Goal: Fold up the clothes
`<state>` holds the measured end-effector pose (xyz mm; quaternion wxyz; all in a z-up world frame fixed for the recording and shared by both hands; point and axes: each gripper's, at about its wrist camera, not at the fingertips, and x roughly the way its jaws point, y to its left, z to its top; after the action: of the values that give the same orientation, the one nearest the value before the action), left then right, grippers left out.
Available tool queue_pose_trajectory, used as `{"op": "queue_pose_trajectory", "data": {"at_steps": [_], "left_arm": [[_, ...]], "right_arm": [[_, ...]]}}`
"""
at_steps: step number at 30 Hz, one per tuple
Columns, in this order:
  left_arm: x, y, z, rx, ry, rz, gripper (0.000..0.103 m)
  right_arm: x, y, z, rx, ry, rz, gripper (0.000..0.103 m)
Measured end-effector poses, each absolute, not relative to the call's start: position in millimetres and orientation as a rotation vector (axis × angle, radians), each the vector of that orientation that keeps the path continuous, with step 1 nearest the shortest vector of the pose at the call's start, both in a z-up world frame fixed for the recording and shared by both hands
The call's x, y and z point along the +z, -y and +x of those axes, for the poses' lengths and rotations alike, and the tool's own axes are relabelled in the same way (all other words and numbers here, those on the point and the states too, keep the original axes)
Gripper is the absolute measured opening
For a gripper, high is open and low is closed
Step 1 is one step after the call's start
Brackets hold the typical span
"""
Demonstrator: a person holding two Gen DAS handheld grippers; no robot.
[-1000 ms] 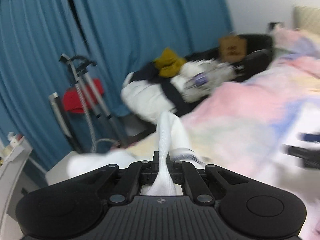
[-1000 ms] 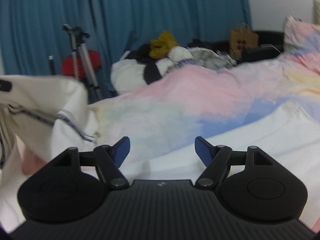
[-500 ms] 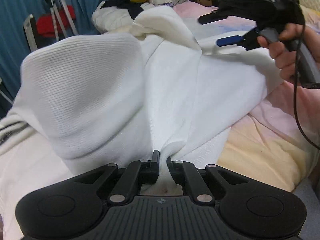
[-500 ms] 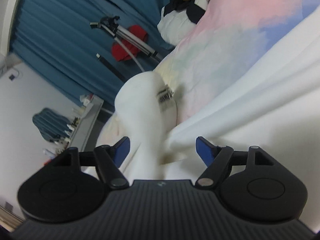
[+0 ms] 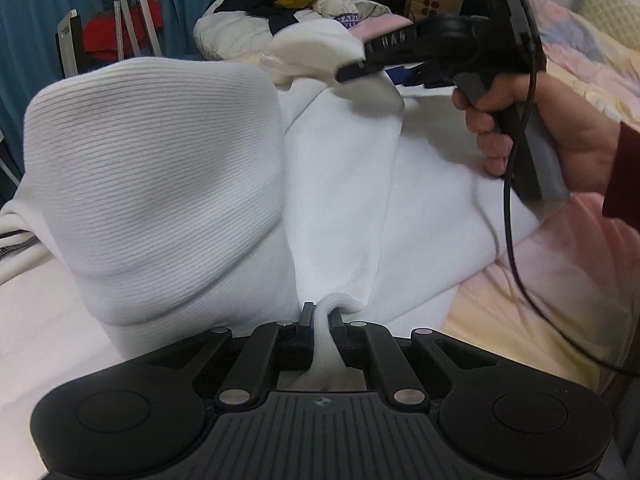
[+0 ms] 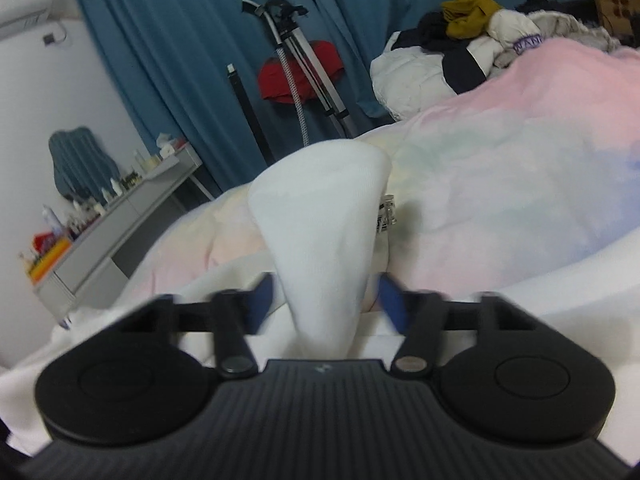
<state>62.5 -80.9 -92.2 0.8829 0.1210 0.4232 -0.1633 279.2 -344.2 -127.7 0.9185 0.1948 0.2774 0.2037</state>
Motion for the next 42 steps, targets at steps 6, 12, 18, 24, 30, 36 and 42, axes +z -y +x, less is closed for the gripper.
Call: {"op": "queue_pose_trajectory", "data": {"at_steps": [6,12,18,24,30,36,42], "left_arm": [[-90,80,61,-0.388,-0.852,0.195,0.005],[-85,81,53,-0.445,-0.780,0.152,0.014],[-81,80,47,-0.483,-0.698,0.136,0.031],[-77,77,49,-0.473,-0.646,0.119,0.044],[-70,67,58,-0.420,-0.665,0.095,0.046],[-62,69,65,-0.414,-0.654,0.083,0.053],[-55,68,66,-0.379,-0.617,0.116,0.059]], "right_arm": [[-119,364,277,0.357,-0.534,0.420,0.007],[-105,397,271,0.279,-0.482,0.503,0.006],[-82,442,252,0.148,-0.355,0.579,0.006],[-87,525,226,-0.160,-0.306,0.765,0.006],[-170,603,198,-0.402,-0.573,1.270,0.008],[-168,604,193,-0.366,-0.618,1.245,0.009],[-159,606,207,-0.330,-0.668,1.139,0.013]]}}
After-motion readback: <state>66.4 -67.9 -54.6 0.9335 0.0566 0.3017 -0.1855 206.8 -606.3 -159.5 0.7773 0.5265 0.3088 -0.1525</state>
